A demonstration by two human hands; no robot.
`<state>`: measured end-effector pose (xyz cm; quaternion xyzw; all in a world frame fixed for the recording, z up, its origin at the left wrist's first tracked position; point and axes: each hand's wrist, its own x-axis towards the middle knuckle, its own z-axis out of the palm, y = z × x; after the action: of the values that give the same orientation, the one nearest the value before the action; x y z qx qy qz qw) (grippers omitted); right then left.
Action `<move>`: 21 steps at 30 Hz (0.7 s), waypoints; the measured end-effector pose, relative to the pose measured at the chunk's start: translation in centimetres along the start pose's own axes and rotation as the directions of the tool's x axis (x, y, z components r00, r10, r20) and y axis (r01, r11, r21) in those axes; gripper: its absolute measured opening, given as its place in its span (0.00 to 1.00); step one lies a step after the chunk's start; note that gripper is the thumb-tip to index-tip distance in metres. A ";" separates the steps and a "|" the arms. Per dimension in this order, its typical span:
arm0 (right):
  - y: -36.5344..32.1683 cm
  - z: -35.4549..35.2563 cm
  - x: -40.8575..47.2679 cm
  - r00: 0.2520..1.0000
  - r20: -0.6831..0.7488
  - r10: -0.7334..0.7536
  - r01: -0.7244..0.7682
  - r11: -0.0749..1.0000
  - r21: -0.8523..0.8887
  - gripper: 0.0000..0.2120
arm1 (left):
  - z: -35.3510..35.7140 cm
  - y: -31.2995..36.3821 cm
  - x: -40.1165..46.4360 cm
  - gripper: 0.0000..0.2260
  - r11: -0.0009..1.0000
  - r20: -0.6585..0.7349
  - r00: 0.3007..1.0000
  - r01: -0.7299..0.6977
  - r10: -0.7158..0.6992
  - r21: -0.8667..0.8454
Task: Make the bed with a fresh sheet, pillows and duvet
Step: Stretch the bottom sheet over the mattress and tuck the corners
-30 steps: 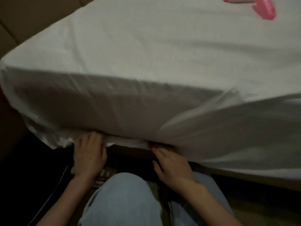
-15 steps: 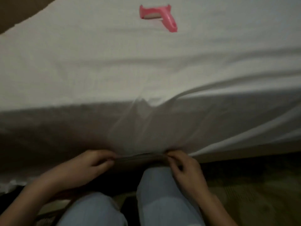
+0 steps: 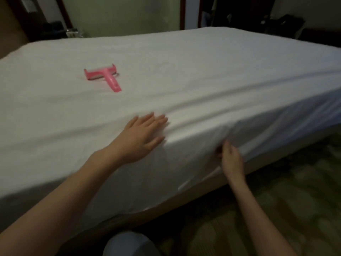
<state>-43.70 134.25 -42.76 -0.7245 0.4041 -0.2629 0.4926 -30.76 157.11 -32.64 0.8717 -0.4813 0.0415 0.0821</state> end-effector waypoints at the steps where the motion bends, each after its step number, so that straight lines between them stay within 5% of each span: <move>1: -0.1 0.0 0.2 0.999 0.018 -0.040 0.040 0.999 -0.023 0.18 | 0.5 0.1 0.2 0.36 1.000 0.024 1.000 0.019 -0.019 0.013; 6: 0.1 0.5 -1.0 0.984 0.052 -0.172 0.176 0.979 -0.106 0.22 | 0.9 0.8 0.4 0.37 1.000 0.014 1.000 0.021 -0.021 -0.019; 9: 0.3 1.1 -1.8 0.948 0.045 -0.314 0.317 0.940 -0.124 0.19 | 0.4 1.6 0.1 0.32 0.999 -0.122 0.992 -0.043 0.041 -0.010; 14: -1.1 2.3 -2.4 0.934 -0.037 -0.356 0.357 0.934 0.026 0.14 | 0.4 2.5 -0.8 0.15 0.928 -0.233 0.920 -0.248 0.316 0.278; 17: -1.1 2.5 -2.5 0.939 -0.113 -0.326 0.336 0.938 0.087 0.19 | 0.4 3.0 -0.7 0.09 0.891 -0.273 0.885 -0.267 0.378 0.367; 21: 0.6 0.9 -3.3 0.899 -0.164 -0.405 0.423 0.901 0.093 0.14 | 1.0 2.7 -0.7 0.04 0.833 -0.297 0.838 -0.288 0.458 0.473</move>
<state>-44.97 137.41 -43.56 -0.7411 0.2567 -0.4370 0.4404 -33.40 156.09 -33.40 0.7281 -0.5987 0.3334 -0.0160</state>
